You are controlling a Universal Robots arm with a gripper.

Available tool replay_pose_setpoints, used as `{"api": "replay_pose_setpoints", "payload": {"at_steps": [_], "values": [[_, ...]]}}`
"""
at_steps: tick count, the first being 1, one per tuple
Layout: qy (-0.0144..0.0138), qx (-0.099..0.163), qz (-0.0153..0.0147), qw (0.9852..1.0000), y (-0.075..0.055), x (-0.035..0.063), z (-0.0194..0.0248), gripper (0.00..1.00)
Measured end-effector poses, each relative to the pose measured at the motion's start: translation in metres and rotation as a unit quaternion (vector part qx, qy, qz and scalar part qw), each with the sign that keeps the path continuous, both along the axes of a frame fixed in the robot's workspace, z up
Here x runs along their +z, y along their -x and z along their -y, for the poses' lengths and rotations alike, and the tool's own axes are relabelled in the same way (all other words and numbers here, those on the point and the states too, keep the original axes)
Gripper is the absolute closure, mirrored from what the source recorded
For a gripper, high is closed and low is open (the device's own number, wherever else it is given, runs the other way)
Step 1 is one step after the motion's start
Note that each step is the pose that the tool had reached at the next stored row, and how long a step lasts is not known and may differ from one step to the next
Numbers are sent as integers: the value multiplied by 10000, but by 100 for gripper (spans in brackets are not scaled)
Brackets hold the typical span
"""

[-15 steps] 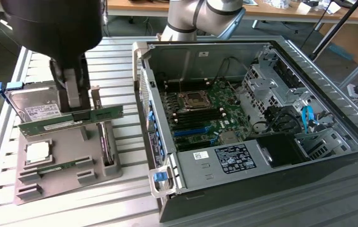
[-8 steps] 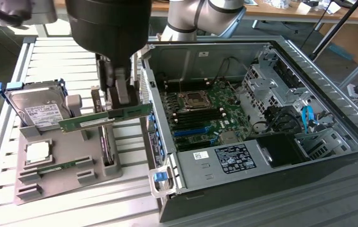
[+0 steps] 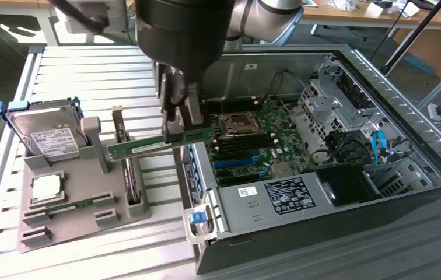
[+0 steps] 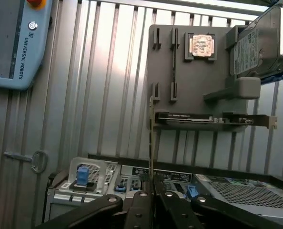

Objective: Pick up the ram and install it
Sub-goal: 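Pick up the ram and move it above insertion slot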

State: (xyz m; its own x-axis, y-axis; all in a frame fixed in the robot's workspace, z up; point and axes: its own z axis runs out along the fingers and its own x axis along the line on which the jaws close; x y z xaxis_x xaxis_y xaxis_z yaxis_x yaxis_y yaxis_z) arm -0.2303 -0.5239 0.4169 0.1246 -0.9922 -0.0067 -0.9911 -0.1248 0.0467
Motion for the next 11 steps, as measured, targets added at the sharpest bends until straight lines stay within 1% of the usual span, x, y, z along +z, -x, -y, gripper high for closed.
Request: {"api": "replay_pose_setpoints", "payload": {"at_steps": [4, 8, 10, 11], "values": [[0, -1, 0, 10000, -318, -8, 0, 88], [-1, 0, 0, 10000, -515, -14, 0, 88], [0, 0, 0, 10000, -671, -17, 0, 88], [0, 0, 0, 10000, -726, -18, 0, 88]]}}
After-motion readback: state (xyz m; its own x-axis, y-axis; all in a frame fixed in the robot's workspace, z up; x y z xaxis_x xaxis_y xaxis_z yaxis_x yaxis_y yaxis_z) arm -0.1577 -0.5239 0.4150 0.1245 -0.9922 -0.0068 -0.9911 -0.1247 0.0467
